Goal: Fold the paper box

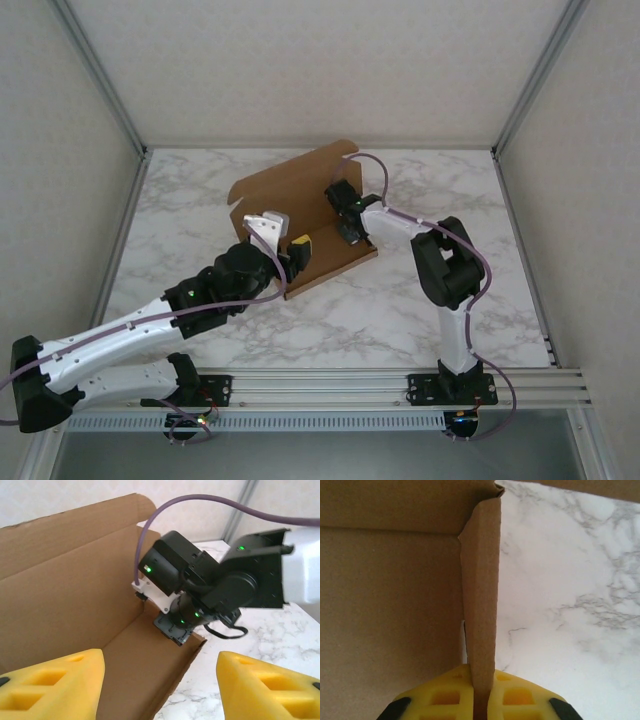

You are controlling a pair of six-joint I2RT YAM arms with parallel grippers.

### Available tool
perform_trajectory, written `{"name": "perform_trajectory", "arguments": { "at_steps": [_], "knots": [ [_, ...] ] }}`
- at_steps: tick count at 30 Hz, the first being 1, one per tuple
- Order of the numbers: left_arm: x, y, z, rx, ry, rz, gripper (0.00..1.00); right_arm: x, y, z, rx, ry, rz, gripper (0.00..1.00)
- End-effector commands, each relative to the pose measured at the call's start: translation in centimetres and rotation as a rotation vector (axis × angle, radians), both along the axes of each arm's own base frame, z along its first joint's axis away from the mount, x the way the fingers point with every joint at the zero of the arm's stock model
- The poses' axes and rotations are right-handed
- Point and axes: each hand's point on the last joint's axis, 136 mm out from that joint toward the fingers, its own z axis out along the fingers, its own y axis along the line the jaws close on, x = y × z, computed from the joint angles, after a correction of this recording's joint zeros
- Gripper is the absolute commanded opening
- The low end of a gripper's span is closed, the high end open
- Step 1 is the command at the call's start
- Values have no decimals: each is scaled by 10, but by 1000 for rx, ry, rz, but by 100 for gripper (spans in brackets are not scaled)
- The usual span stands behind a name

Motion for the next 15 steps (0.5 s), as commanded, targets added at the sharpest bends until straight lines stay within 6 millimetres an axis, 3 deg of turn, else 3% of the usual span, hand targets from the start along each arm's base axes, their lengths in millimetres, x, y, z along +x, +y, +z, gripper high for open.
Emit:
{"name": "perform_trajectory", "arguments": {
  "at_steps": [1, 7, 15],
  "knots": [
    [14, 20, -7, 1, 42, 120, 61, 5, -21, 18, -138, -118, -64, 3],
    [41, 50, -52, -16, 251, 243, 61, -1, -31, 22, -134, -149, -177, 1],
    [70, 87, -124, 1, 474, 364, 66, -28, -35, 19, 35, -104, -364, 7]
  ]
}}
